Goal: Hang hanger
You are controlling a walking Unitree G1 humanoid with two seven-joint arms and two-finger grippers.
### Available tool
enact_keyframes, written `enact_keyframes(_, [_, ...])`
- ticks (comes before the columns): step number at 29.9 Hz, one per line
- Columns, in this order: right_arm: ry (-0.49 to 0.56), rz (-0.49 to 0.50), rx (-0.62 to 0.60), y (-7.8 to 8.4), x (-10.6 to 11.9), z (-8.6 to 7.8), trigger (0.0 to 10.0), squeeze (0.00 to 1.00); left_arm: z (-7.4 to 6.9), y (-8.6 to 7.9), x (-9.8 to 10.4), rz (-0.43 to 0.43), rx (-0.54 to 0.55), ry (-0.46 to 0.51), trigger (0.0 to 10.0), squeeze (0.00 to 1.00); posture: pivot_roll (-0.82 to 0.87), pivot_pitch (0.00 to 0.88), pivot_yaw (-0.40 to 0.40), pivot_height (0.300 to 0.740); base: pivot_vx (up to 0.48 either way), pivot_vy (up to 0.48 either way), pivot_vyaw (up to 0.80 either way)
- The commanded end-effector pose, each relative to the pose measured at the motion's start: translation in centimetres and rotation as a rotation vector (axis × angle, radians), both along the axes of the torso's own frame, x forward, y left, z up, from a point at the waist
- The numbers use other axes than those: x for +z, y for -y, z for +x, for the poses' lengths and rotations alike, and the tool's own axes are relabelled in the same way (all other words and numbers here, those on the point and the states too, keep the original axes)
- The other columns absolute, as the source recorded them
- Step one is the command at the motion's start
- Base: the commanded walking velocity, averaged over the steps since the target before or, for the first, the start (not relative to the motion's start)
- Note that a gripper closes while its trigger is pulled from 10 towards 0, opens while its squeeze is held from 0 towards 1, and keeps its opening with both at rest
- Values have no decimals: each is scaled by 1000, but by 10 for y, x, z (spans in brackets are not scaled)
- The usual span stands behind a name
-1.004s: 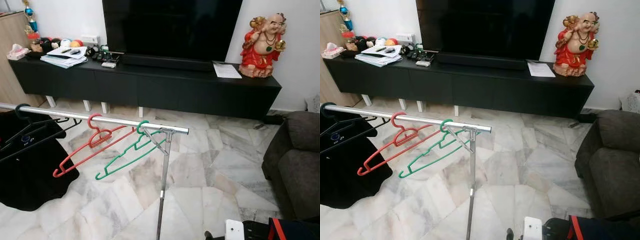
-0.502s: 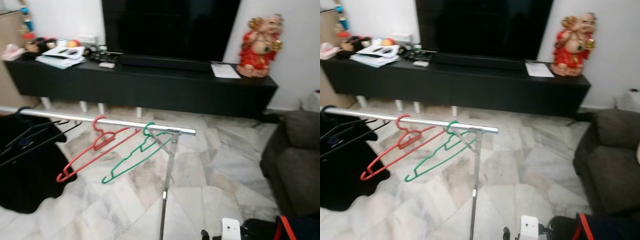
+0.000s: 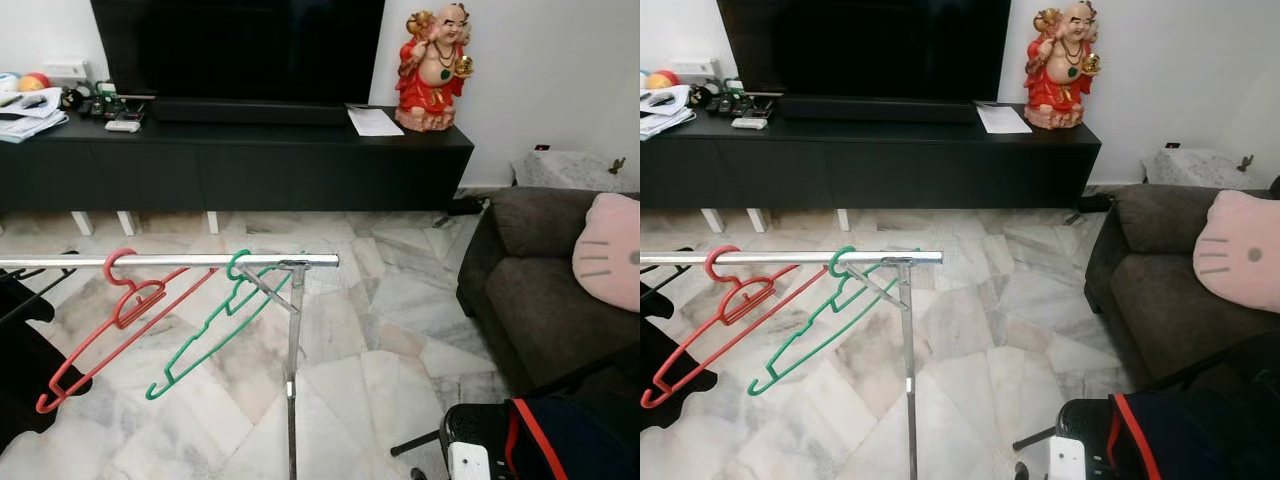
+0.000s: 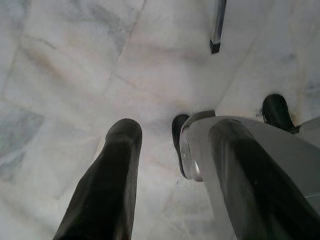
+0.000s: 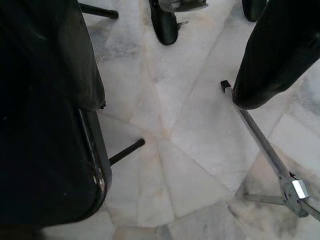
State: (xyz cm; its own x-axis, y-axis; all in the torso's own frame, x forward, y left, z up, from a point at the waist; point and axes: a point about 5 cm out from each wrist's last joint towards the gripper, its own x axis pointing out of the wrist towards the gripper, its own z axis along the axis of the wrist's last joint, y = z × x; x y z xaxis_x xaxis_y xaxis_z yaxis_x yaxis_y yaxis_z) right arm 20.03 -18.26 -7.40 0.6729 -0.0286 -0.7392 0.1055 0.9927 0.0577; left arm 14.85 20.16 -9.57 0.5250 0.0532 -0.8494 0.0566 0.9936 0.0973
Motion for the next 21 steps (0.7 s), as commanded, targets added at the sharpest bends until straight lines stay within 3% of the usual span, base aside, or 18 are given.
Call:
enact_keyframes(1, [-11, 9, 6, -2, -1, -2, 10000, 0, -13, 0, -5, 4, -8, -57, 10000, 0, 16, 0, -39, 740, 0, 0, -769])
enact_keyframes(21, [-17, 18, 27, -3, -1, -1, 10000, 0, -13, 1, -5, -3, -6, -56, 10000, 0, 16, 5, -39, 740, 0, 0, -763])
